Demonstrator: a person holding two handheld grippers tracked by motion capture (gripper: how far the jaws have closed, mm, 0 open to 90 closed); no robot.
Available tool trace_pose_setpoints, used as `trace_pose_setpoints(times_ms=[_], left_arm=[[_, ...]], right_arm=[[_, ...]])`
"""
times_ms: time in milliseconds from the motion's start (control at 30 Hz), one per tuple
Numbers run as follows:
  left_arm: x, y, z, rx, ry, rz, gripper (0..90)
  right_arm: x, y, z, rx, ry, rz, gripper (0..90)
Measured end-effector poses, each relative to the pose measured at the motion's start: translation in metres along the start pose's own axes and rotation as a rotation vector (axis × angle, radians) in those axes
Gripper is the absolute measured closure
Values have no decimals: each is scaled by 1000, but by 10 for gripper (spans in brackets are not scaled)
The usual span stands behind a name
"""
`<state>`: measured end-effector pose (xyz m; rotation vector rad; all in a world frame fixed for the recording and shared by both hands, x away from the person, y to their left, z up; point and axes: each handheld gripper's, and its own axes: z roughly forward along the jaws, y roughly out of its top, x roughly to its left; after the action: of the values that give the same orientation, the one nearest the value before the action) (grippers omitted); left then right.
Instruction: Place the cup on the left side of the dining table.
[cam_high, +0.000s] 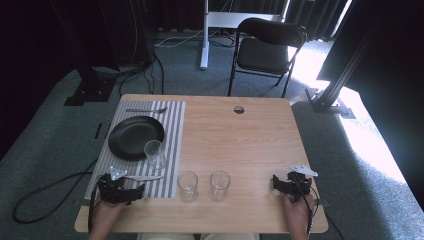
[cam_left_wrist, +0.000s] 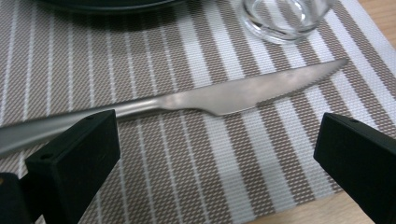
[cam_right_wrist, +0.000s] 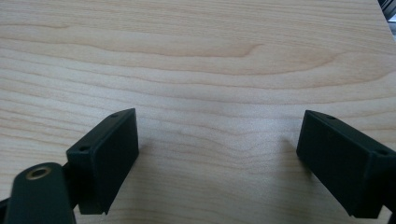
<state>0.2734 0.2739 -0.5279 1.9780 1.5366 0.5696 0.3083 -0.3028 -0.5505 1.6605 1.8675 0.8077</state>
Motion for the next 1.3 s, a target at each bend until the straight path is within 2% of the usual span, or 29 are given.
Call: trace_pose_setpoints(times_ms=[133,233,300,367,400,467,633,767,1067,1300], left_arm=[[4,-4,0,7,15,-13,9],[6,-6,-1,-3,37,-16,9],[8,-8,-1,-12,37,-16,9],[11,-10,-2,-27,73,-12,9],[13,-11,-3,-28,75,-15,9],[18,-13,-3,-29,76,-45,9],[26,-17,-1,-15,77,-73,9],[28,-17,5,2,82,-76,9],[26,-18,8,-34,101,-80,9],[25,-19,7,-36,112,-92,9]], right_arm=[[0,0,0,0,0,0,121],[0,0,0,0,0,0,122],[0,0,0,0,0,0,122],[0,0,0,0,0,0,121],[0,0,0,0,0,0,122],[0,0,0,0,0,0,122],[0,0,0,0,0,0,122],[0,0,0,0,0,0,121],[0,0,0,0,0,0,121],[0,0,0,0,0,0,121]])
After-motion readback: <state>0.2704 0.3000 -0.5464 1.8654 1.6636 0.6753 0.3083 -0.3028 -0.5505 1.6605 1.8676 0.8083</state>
